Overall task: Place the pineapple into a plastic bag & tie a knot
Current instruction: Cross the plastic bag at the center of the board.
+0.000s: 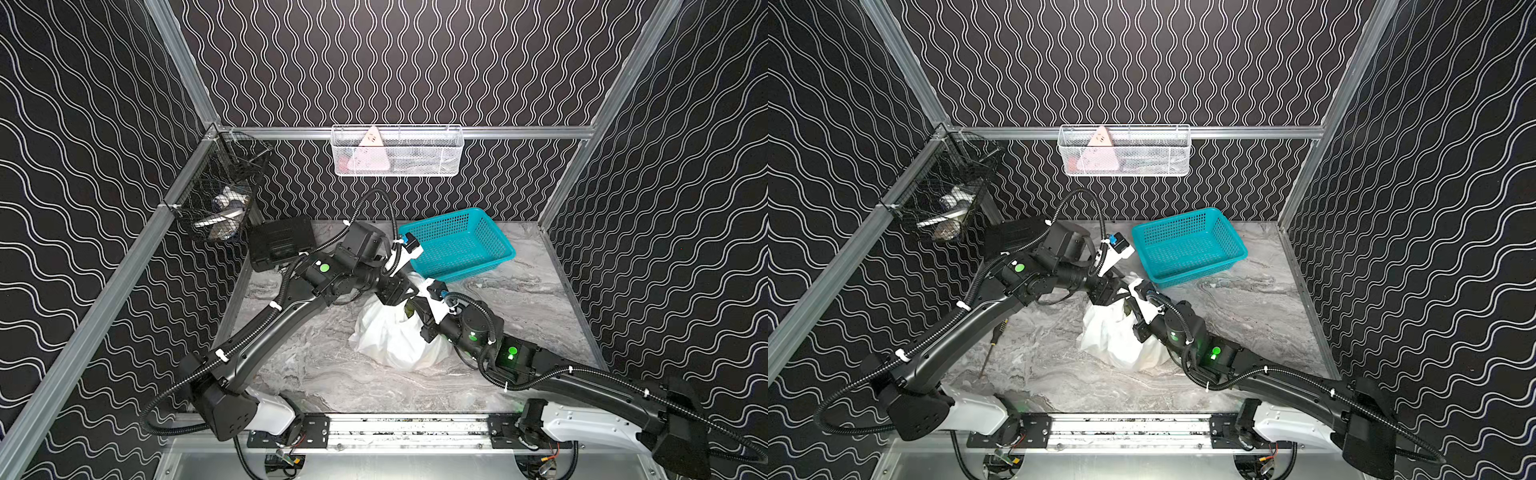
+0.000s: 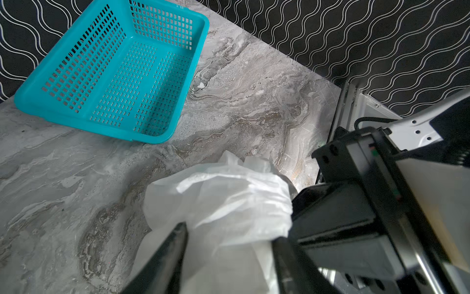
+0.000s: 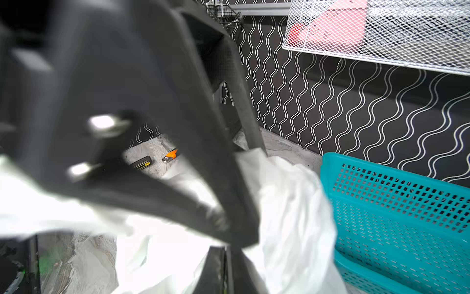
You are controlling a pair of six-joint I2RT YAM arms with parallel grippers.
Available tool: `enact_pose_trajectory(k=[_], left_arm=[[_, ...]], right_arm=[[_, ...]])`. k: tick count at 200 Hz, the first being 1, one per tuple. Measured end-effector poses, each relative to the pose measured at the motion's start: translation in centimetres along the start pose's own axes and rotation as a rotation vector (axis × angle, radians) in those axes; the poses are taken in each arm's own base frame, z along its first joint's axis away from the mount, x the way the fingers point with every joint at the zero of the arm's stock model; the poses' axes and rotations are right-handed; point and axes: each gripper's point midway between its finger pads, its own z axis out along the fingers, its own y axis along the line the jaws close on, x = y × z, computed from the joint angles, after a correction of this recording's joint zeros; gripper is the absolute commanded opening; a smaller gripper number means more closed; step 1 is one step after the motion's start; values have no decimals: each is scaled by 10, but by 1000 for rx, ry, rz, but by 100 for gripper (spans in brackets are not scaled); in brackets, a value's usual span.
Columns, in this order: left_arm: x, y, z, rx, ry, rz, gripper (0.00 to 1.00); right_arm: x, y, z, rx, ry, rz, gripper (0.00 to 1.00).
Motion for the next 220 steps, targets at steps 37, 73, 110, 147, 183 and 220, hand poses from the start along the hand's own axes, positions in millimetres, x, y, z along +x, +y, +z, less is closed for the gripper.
enact_pose_trajectory(k=[37, 73, 110, 147, 183, 220], left_arm=[[3, -1, 1, 10, 10, 38, 0], [15, 2, -6, -32, 19, 75, 0], [9, 4, -19, -75, -16, 105, 0], [4, -4, -23, -44, -41, 124, 0], [4, -7, -24, -27, -38, 138, 0], [4, -10, -24, -10, -40, 139, 0]], right_arm=[[-1, 1, -1, -5, 3, 7, 21], [-28, -4, -26, -19, -10, 62, 54], [-74, -19, -61, -2, -17, 124, 87], [-33, -27, -41, -56, 228, 120, 90], [-3, -28, -38, -181, 318, 208, 88], [2, -7, -27, -324, 324, 261, 82]])
